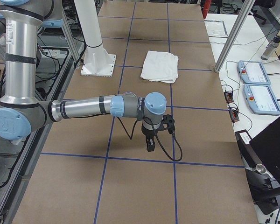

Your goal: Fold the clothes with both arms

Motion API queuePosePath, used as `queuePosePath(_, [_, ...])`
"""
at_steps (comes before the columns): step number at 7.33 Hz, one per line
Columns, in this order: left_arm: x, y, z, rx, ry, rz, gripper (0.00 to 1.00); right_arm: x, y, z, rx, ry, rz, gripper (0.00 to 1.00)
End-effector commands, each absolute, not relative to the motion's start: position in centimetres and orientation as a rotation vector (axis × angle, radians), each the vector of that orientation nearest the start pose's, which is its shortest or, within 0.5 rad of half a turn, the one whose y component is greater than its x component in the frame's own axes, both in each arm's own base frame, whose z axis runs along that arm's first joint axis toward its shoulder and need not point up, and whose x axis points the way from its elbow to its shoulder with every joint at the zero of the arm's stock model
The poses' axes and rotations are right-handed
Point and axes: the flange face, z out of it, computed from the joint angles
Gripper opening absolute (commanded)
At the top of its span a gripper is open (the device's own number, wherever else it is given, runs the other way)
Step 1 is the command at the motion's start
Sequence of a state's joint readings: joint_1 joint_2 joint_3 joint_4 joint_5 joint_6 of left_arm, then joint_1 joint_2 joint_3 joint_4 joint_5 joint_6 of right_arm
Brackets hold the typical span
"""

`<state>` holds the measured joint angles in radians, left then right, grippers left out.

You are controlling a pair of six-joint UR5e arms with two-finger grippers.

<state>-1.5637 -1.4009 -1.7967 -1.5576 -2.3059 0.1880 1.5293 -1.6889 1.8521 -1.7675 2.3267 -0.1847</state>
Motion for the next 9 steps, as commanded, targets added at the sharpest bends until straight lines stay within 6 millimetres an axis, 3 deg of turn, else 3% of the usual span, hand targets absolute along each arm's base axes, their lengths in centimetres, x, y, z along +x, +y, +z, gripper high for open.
queuePosePath(1, [-8.5,-41.1,63.9,0.086,0.741,0.107,1.00,4.9,-43.1,60.1,0.014,-0.757,-0.193,1.00])
queuePosePath(2, [-8.1,-41.2,63.5,0.065,0.789,0.042,1.00,5.0,-43.1,59.9,0.017,-0.757,-0.191,1.00])
queuePosePath(4, [-8.0,-41.7,63.2,0.077,0.795,0.042,1.00,5.1,-43.0,60.0,0.016,-0.757,-0.187,1.00])
queuePosePath(9, [-8.0,-42.3,60.1,0.135,0.780,0.075,1.00,5.8,-42.9,60.0,0.017,-0.752,-0.163,1.00])
